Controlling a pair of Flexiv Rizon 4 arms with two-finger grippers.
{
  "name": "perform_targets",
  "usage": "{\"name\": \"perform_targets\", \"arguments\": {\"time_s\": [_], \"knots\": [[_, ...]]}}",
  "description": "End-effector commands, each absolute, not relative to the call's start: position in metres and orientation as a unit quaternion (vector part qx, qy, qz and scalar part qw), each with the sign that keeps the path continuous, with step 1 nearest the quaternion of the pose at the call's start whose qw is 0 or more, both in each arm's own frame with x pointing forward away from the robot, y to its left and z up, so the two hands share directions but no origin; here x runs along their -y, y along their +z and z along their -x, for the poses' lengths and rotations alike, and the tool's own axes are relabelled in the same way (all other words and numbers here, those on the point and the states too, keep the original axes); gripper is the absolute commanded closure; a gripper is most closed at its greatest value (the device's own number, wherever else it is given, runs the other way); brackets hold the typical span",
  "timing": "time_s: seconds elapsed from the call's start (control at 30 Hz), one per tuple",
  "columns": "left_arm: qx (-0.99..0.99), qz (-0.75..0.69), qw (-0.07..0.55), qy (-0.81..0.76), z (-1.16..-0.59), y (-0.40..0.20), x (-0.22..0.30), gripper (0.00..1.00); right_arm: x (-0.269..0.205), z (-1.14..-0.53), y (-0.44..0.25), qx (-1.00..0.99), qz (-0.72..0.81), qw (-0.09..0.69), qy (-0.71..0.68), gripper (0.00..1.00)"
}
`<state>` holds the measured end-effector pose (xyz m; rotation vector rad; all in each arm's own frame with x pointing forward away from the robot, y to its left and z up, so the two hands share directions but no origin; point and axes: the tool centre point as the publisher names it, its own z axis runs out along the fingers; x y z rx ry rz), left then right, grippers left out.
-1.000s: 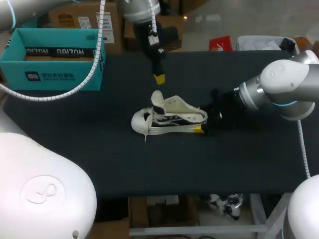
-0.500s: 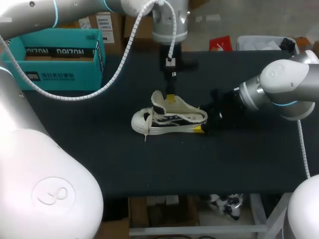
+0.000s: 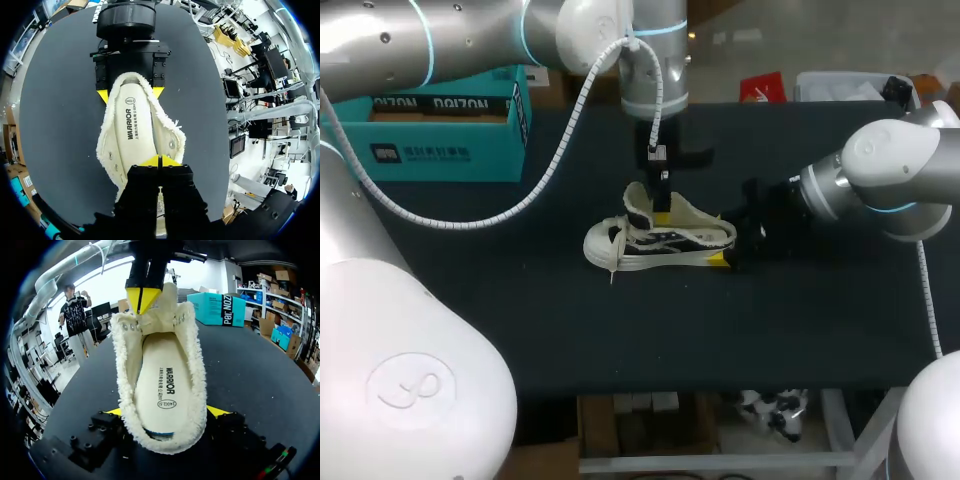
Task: Open the shoe tongue, take the insole out of the shoe, put the insole back into the shoe, and pack the shoe into the shoebox
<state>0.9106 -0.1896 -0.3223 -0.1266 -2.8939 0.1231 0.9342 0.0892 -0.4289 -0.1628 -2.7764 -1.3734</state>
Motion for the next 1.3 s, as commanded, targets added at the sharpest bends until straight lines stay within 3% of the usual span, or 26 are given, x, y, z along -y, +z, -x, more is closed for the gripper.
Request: {"name": "perform_targets", "arguments": {"time_s": [0.03, 0.4, 1.3], "knots": [[0.992, 0.043, 0.109, 0.056, -0.903, -0.340, 0.191, 1.00, -0.091, -0.937, -0.438, 0.895, 0.053, 0.019, -0.443, 1.00], [0.991, 0.042, 0.115, 0.051, -0.902, -0.369, 0.192, 1.00, -0.091, -0.937, -0.438, 0.895, 0.053, 0.019, -0.443, 1.00], [0.998, -0.002, 0.052, 0.038, -0.904, -0.412, 0.200, 1.00, -0.091, -0.937, -0.438, 0.895, 0.053, 0.019, -0.443, 1.00]]}}
